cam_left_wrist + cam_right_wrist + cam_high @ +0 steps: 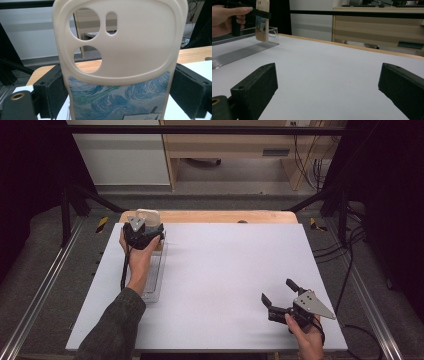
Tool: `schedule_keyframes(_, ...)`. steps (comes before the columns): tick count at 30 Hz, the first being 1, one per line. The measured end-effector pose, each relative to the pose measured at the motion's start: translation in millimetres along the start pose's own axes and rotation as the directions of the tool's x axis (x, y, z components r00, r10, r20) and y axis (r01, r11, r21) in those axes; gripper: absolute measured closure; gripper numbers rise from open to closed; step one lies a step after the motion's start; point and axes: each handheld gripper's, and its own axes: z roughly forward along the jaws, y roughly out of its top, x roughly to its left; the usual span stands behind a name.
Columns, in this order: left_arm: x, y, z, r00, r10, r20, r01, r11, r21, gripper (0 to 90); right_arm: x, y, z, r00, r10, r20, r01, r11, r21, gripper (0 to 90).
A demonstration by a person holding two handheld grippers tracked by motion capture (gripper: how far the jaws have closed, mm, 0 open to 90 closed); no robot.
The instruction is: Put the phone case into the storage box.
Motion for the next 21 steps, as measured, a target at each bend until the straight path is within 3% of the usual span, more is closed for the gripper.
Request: schedule_keyframes(21,0.8,-3.9,2.0,1.0000,0.003,-0.006,-0.003,0.9998,0.018,10.1,0.0,-0.3,0.3,1.0000,0.003,-0.004,-0.003,1.000,0.003,2.6)
